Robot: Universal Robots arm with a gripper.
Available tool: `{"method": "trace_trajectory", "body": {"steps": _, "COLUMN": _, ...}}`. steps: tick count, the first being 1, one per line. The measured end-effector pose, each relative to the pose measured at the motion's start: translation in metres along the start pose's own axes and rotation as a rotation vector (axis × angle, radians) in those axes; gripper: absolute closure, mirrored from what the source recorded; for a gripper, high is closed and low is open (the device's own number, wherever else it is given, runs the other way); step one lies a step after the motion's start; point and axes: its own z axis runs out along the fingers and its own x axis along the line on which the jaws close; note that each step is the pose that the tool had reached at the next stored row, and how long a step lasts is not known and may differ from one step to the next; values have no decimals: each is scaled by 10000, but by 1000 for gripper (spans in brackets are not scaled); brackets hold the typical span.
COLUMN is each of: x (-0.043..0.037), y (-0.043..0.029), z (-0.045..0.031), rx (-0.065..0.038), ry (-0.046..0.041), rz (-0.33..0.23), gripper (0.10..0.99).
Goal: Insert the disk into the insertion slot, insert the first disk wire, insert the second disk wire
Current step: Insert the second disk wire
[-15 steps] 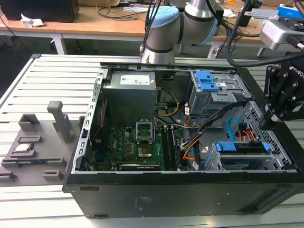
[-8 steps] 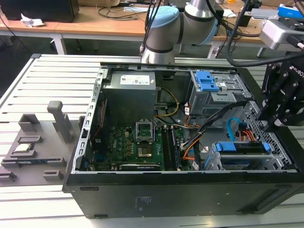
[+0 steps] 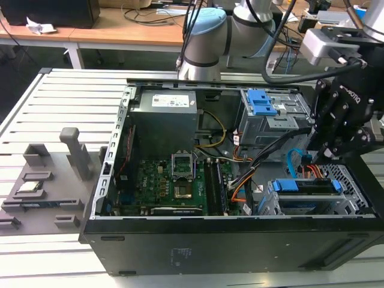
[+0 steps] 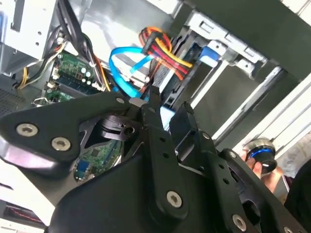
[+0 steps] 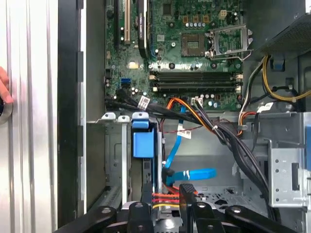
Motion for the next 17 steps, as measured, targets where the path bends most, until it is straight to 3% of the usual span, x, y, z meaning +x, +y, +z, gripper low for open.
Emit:
{"method": "trace_trajectory", "body": {"steps": 3, "x": 2, "y": 121, "z": 70, "rx": 0, "ry": 25, "rz": 2, "gripper": 725}}
{"method": "trace_trajectory", "body": {"steps": 9, "x": 1, "y": 128, "z": 87, "rx": 2, "ry": 71, "rz": 2, "gripper": 737}}
{"method": "trace_trajectory", "body": {"steps": 10, "x": 1, "y": 128, "z": 86, "rx": 2, "ry": 75, "rz": 3, "gripper": 804}}
{"method": "trace_trajectory", "body": {"steps": 11, "x": 1, "y": 128, "z": 87, "rx": 2, "ry": 80, "rz": 3, "gripper": 925}}
{"method": "trace_trajectory", "body": {"steps": 14, "x": 1, "y": 128, "z": 87, "rx": 3, "ry": 91, "rz": 4, "gripper": 925}}
{"method": "trace_trajectory", "body": {"steps": 17, "x": 74, "y": 126, "z": 94, "rx": 3, "ry": 92, "rz": 6, "gripper": 925}}
